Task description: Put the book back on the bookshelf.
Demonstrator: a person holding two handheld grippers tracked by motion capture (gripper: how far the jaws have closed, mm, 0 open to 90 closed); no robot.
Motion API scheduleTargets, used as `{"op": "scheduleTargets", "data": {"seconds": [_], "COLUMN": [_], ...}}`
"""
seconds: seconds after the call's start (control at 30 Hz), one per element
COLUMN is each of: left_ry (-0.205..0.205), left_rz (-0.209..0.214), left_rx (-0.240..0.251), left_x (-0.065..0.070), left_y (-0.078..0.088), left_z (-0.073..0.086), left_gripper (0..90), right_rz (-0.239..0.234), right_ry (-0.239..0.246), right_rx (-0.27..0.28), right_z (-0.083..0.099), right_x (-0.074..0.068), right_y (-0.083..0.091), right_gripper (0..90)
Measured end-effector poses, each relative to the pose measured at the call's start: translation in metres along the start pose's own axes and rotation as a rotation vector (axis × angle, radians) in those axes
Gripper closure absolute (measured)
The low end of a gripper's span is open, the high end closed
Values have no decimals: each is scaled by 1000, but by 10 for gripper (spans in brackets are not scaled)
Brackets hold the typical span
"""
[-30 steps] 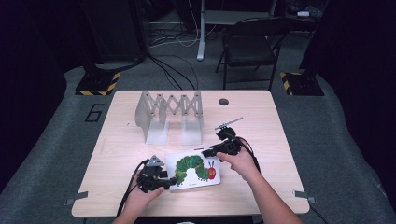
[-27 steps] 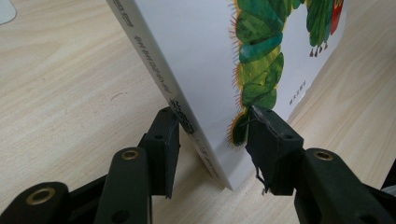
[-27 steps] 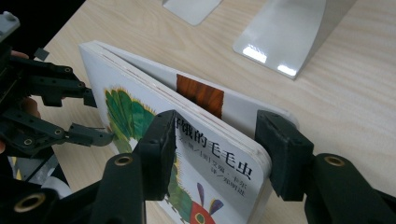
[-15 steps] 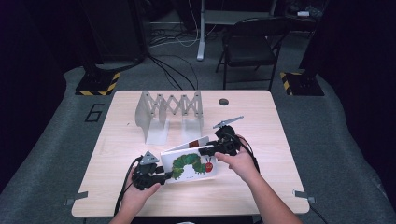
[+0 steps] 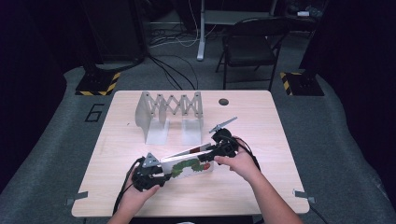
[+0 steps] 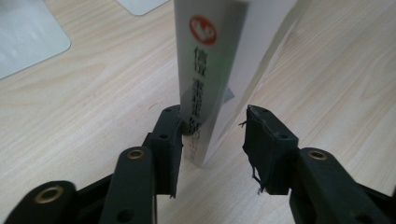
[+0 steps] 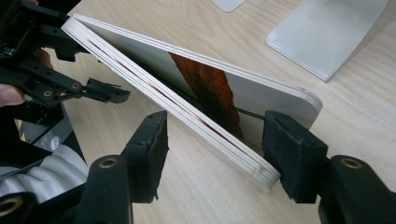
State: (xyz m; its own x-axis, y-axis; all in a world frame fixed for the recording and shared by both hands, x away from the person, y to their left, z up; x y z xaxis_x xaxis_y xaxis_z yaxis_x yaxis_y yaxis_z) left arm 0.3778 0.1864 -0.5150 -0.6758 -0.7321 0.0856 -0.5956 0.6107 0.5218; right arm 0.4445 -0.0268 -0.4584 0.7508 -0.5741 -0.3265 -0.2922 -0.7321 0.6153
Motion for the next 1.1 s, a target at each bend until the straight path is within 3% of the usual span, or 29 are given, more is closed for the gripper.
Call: {"op": "scheduleTargets", "data": {"seconds": [0.2,0.3,0.33,0.47,0.53,0.67,0.83,1.1], "left_ry": [-38,-55,-51,-72,-82,-101,-101,-105], "left_rz": [-9,7,13,39,50,67,82,103], "left_rx": [31,21,32,61,66,93,104,97], "left_x": [5,8,10,18,21,24,25,30], "left_y": [2,3,2,2,1,-3,-10,-20], "left_z": [-7,-9,-11,-21,-25,-31,-40,-45], "left_gripper": [495,511,515,515,502,442,426,427], "right_rz": [-4,11,12,29,41,65,88,131], "right_ry": [-10,-17,3,-9,12,1,18,-31], "right_rx": [-13,-15,-15,-5,4,7,57,113], "right_z": [2,3,4,7,8,10,11,16], "right_x": [0,-1,1,2,5,4,6,15], "right_y": [-1,-1,-1,3,5,11,19,37], "right_gripper": [379,364,357,338,333,336,348,352]}}
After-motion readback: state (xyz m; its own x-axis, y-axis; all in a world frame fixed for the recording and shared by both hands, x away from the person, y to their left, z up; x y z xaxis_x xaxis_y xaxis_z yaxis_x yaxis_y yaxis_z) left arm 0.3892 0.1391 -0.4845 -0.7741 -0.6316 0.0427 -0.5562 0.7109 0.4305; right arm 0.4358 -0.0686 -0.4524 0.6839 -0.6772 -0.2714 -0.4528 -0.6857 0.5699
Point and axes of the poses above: each handheld gripper's, and its own axes: y roughly backward along the jaws, z roughly out of its underside, x roughly to its right, the point moved 6 cm from there along -y, roughly forward along the jaws, and after that the axes turned 12 degrees about x, right-handed, at the moved point
